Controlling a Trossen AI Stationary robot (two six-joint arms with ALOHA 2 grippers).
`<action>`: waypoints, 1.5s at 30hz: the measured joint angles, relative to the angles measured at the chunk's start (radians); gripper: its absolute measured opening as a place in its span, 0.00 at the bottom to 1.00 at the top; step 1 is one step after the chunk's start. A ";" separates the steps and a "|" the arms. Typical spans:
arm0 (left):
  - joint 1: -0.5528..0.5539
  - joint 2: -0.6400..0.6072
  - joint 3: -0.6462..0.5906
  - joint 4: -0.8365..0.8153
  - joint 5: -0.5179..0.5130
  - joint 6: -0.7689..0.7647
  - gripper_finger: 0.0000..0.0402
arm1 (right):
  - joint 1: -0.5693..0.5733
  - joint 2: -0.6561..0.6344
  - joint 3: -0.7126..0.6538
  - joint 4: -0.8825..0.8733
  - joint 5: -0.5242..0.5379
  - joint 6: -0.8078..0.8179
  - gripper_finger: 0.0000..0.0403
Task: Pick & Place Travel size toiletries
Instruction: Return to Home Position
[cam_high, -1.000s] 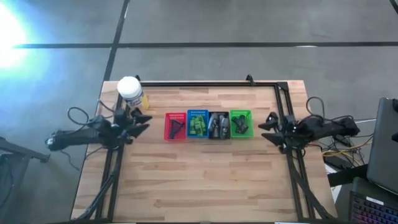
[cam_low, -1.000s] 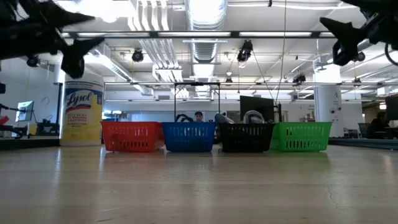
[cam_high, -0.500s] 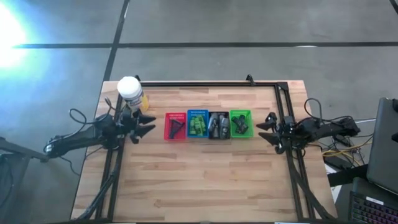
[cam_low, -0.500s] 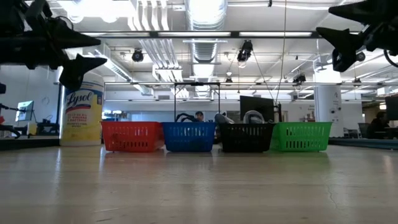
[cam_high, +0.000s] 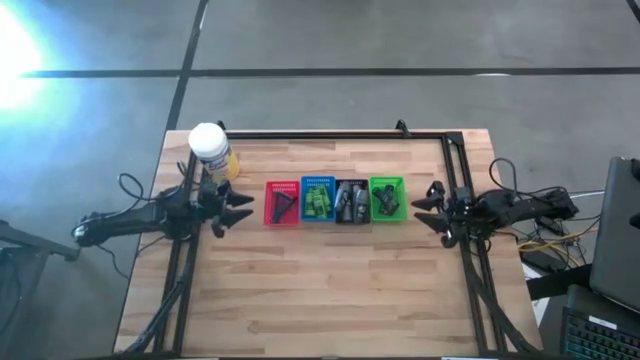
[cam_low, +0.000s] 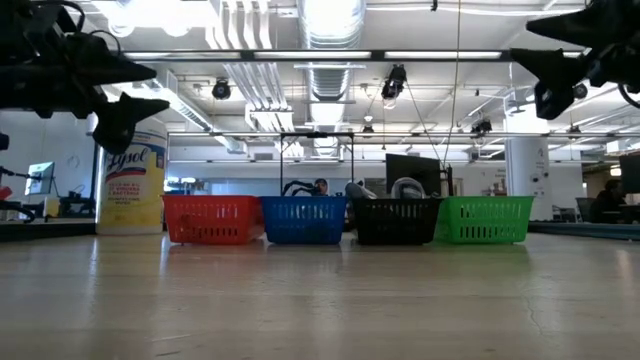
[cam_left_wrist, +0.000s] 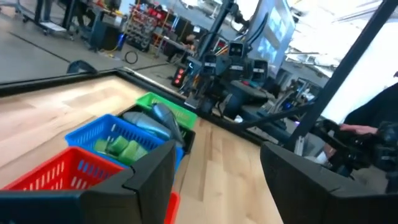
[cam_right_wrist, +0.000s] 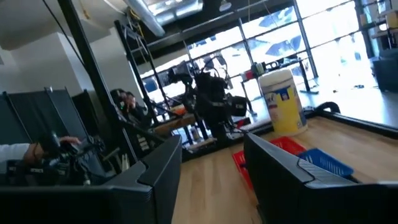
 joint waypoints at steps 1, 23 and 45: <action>-0.003 0.002 0.000 -0.001 -0.001 0.000 0.59 | 0.000 0.000 0.000 -0.008 0.000 0.000 0.42; -0.003 -0.005 -0.002 0.003 0.000 0.000 0.59 | -0.118 -0.001 0.000 -0.178 -0.027 0.001 0.26; -0.003 -0.003 -0.003 0.003 0.000 0.000 0.59 | -0.117 0.009 0.000 -0.176 -0.028 0.001 0.11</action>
